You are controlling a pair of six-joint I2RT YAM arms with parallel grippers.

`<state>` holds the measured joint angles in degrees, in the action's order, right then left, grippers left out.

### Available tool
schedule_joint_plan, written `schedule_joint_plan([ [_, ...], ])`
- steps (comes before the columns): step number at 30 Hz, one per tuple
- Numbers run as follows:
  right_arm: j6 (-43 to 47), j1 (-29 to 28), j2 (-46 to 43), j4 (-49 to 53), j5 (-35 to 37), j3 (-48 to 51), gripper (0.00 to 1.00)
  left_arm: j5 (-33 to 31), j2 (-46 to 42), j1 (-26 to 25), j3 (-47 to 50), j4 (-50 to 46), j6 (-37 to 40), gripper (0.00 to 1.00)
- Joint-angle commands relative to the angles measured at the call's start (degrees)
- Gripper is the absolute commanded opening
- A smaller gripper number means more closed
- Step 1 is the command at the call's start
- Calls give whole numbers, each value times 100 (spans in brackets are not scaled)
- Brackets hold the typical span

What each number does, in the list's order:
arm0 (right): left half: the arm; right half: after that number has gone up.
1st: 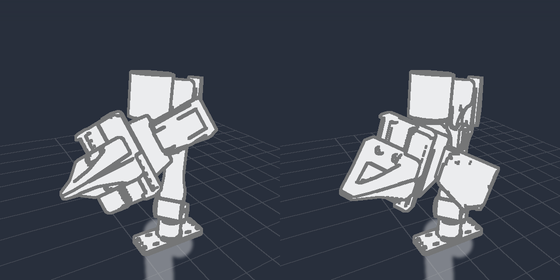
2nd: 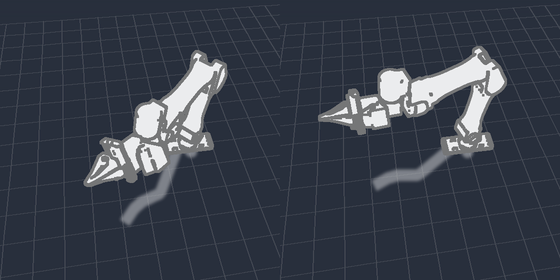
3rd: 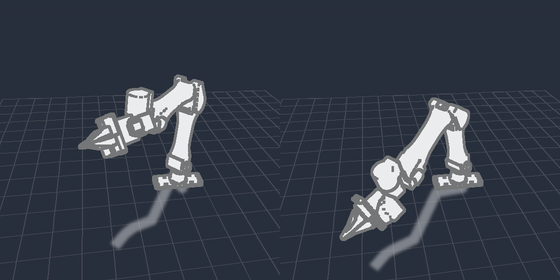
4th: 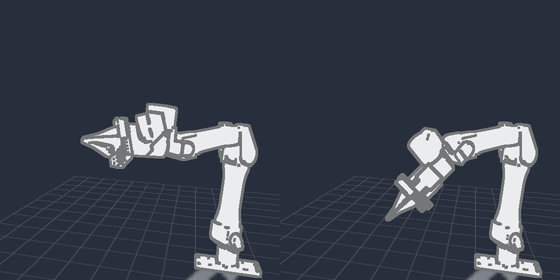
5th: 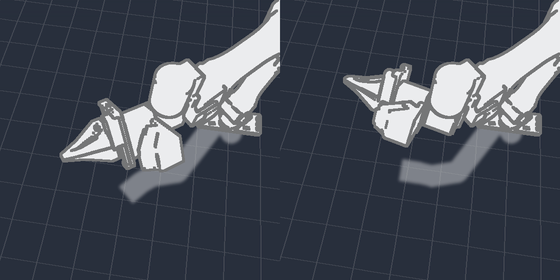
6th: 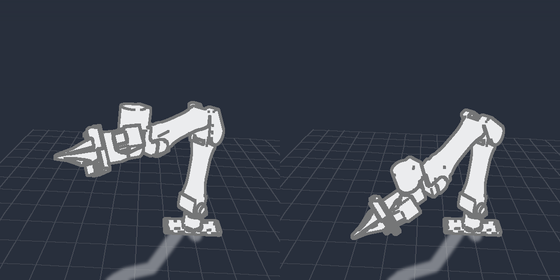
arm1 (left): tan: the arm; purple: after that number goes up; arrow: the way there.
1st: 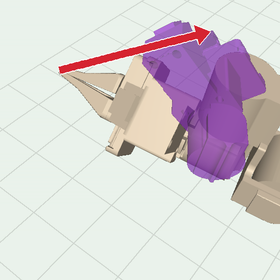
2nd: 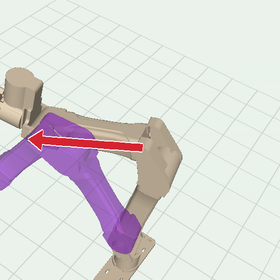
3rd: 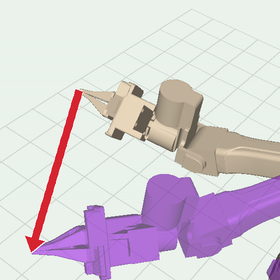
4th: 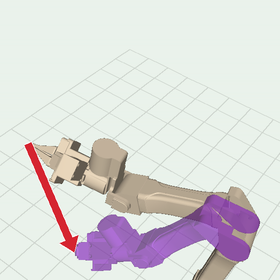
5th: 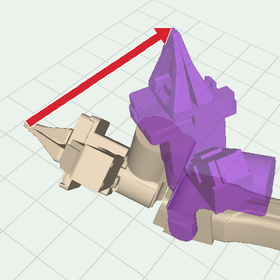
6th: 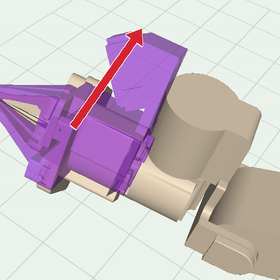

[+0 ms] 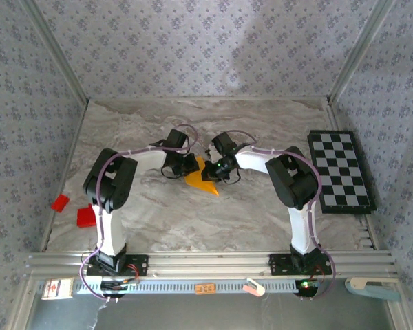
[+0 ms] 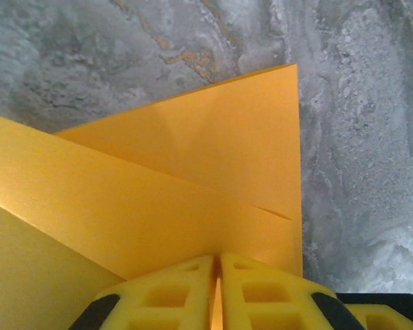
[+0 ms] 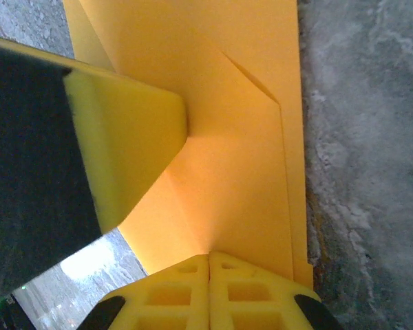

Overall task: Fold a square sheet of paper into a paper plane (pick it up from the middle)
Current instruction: Fourth fold the wing at the center of the table.

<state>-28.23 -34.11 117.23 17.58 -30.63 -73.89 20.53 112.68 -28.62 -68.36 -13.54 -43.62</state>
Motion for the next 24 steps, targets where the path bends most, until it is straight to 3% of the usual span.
schedule_joint_plan([
  [1, 210, 43, -59, 614, 157, 378, 8, -614, 457, -7, -45, -771, -6, 12],
  [11, 213, 179, -734, 518, -90, 1260, 9, -952, 638, 25, -159, -1155, -32, 11],
  [24, 99, 197, -1380, 496, -31, 2218, 9, -929, 632, 31, -270, -1228, 30, 11],
])
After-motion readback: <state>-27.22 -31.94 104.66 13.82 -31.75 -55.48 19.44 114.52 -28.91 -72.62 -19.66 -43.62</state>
